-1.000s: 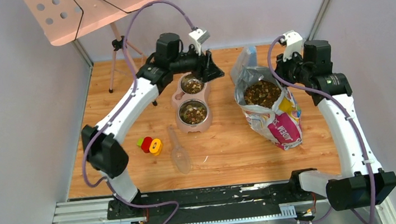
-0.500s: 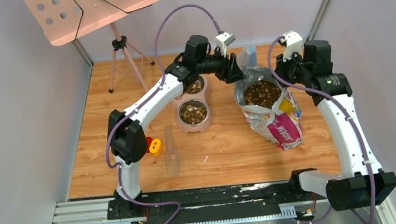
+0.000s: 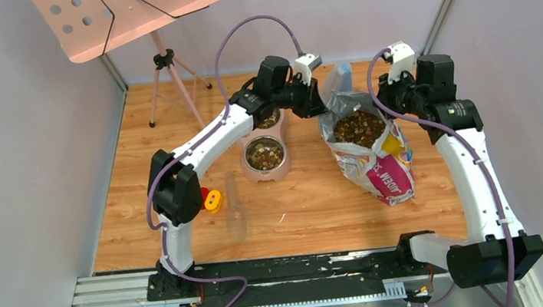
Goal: Serve the pet food
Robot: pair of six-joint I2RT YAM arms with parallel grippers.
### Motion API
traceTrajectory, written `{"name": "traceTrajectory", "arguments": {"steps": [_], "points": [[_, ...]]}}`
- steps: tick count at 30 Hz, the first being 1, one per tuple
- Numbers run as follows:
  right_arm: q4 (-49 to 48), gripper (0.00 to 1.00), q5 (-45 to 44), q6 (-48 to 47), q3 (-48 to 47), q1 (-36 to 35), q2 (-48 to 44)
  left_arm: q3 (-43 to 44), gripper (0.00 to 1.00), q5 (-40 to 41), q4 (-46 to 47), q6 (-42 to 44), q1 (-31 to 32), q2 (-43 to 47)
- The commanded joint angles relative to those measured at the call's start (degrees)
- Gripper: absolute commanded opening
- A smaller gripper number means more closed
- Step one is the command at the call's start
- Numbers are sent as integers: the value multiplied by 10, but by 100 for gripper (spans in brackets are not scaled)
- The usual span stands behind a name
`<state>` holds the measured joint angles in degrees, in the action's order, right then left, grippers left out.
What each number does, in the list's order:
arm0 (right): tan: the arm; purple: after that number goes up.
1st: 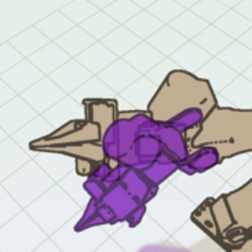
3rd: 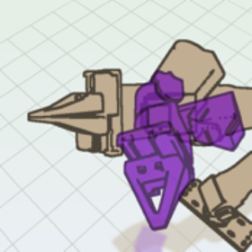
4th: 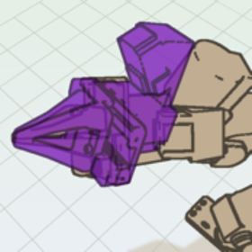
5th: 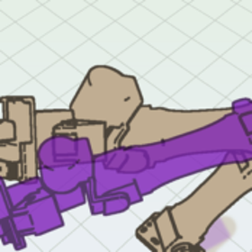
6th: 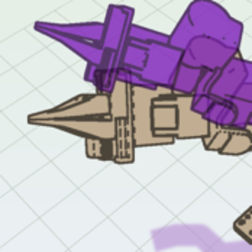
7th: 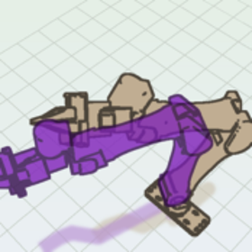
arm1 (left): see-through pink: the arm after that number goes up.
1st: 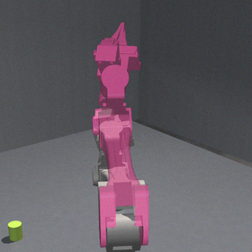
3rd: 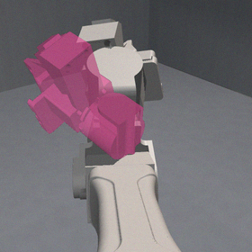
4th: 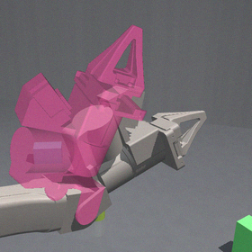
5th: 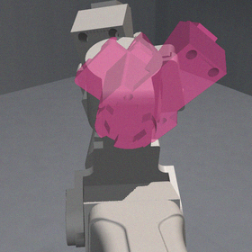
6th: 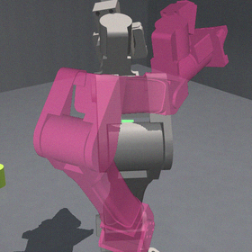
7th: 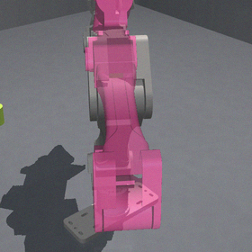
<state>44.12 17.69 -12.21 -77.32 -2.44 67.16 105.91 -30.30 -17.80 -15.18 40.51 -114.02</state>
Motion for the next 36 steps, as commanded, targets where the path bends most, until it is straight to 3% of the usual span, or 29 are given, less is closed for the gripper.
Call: {"name": "traceTrajectory", "arguments": {"steps": [1,5,11,24,30,36], "points": [[-10,0,14,-4,-37,2,-6,-13,4,-34,11,-18,4,26],[-14,0,6,-11,-49,3,-4,-27,0,-94,53,-42,5,57],[-18,0,0,-27,-104,4,9,-21,0,-107,132,-43,12,124],[-30,0,47,-66,-142,19,23,22,0,-127,97,30,78,172],[-44,0,89,-65,-193,77,82,36,0,-112,106,15,81,176],[-41,0,143,-51,-245,84,139,36,0,-50,110,-12,81,178]]}}
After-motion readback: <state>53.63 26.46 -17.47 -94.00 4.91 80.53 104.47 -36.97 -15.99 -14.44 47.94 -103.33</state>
